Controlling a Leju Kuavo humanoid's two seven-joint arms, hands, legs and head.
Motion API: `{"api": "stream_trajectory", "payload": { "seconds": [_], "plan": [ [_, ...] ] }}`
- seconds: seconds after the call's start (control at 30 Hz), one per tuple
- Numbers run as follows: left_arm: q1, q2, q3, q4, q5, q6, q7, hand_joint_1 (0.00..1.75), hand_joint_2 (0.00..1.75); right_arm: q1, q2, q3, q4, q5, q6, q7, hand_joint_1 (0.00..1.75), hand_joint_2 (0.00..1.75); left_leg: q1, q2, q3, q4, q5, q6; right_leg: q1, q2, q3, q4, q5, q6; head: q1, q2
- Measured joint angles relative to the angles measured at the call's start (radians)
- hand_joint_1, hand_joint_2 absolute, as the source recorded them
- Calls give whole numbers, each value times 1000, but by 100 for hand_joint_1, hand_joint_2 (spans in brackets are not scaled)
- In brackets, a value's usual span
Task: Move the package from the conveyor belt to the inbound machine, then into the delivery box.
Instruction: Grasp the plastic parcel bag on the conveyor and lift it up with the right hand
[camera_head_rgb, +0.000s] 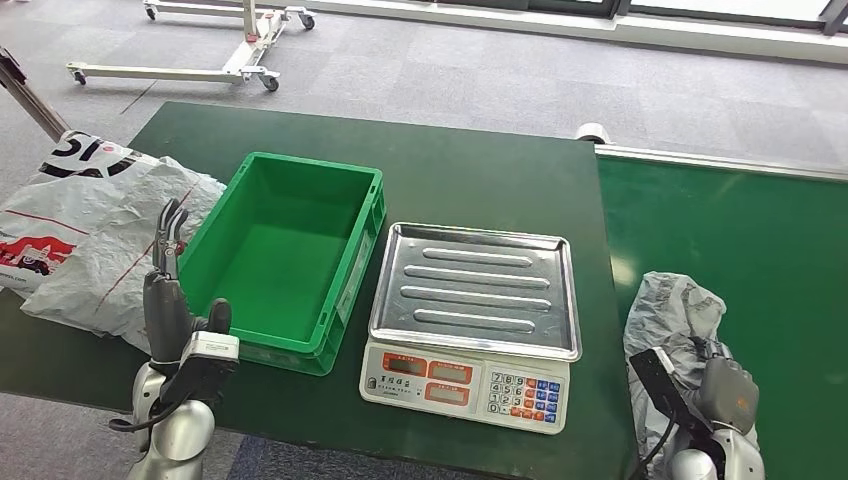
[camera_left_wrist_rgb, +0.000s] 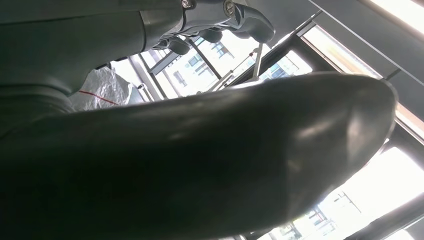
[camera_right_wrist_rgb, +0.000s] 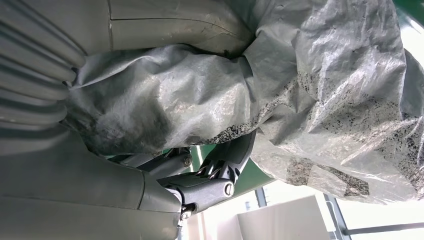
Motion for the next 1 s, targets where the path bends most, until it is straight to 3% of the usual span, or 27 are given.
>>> {"api": "stream_trajectory", "payload": {
  "seconds": [1.0],
  "plan": [
    [0, 0, 5, -6, 0, 5, 0, 0, 0, 10, 1, 2, -75, -11, -11, -6, 175, 175, 0, 0, 0, 0, 0, 0, 0, 0, 0, 0, 0, 0, 0, 0]
  ]
}}
